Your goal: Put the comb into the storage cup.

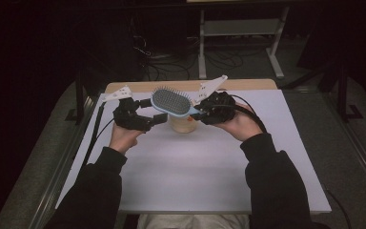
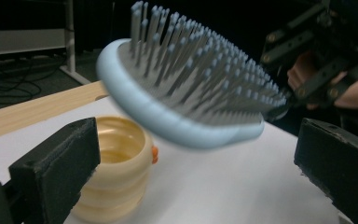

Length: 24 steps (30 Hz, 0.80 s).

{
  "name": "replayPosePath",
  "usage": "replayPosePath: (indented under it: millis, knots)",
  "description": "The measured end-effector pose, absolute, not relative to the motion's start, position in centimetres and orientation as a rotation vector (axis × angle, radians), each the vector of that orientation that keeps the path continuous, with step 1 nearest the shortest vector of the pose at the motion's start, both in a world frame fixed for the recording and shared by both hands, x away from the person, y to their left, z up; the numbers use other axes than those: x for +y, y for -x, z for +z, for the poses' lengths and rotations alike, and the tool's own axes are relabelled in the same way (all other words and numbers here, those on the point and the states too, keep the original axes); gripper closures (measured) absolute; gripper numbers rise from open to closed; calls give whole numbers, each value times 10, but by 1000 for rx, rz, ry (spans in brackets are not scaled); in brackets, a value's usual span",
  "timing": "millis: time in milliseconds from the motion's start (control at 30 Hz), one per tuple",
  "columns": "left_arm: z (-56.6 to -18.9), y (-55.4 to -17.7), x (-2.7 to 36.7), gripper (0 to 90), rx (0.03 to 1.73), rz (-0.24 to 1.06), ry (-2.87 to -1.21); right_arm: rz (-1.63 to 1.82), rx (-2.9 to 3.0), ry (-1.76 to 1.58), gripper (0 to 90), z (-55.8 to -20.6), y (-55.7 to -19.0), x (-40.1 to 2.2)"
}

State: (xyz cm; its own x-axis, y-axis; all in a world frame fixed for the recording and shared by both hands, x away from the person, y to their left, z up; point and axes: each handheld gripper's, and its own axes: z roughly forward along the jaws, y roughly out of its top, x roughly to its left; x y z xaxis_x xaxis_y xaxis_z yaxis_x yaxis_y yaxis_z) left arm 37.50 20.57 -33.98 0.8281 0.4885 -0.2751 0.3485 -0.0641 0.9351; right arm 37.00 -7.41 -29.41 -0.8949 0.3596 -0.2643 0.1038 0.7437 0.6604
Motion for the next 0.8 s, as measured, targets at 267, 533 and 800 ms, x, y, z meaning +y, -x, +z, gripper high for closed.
replayPosePath:
  millis: [267,533,800]
  knots:
    - [-337,-381,197,0,681,106,-1656,949,2554,-354,678,-298,-372,-70]
    - [-339,-387,193,61,720,81,-1595,961,2519,-365,678,-303,-374,-67]
    - [-339,-390,188,95,739,77,-1583,988,2500,-367,678,-307,-375,-66]
